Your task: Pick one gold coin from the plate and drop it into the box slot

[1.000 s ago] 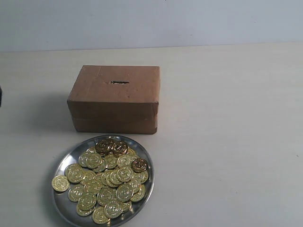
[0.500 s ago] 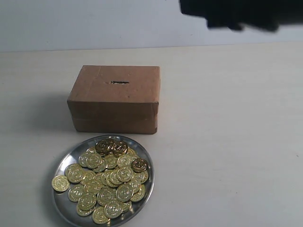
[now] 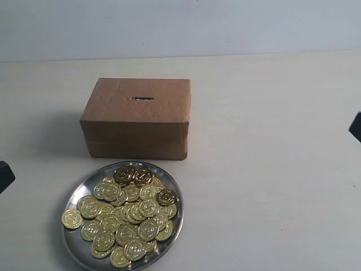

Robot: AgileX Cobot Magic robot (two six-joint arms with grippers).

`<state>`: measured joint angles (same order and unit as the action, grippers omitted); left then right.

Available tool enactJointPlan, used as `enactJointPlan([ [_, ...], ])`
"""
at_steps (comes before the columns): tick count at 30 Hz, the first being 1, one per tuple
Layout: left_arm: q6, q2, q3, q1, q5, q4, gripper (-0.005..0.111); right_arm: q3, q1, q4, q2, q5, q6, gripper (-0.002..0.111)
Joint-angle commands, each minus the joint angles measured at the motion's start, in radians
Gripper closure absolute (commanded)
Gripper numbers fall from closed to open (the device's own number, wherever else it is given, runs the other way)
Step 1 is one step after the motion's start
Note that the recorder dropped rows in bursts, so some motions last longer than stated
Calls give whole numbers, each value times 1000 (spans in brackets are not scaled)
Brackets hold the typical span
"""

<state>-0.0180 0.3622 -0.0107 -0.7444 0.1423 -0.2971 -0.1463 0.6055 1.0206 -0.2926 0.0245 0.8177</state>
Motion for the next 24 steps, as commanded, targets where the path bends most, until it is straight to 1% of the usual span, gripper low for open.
enactJointPlan([
  [1,18,-5,11,-3,75,7,107,98,-1,1,135,-18,-10,108],
  [4,18,-5,11,-3,81,34,107,146,-1,1,198,-14,-10,108],
  [10,-7,-5,11,-3,62,60,107,146,-1,-12,269,24,5,108],
  [17,-33,-5,11,-3,-23,61,107,146,-1,-7,267,41,19,108],
  [24,-33,-5,11,-3,-37,61,107,146,-1,-7,267,41,19,108],
])
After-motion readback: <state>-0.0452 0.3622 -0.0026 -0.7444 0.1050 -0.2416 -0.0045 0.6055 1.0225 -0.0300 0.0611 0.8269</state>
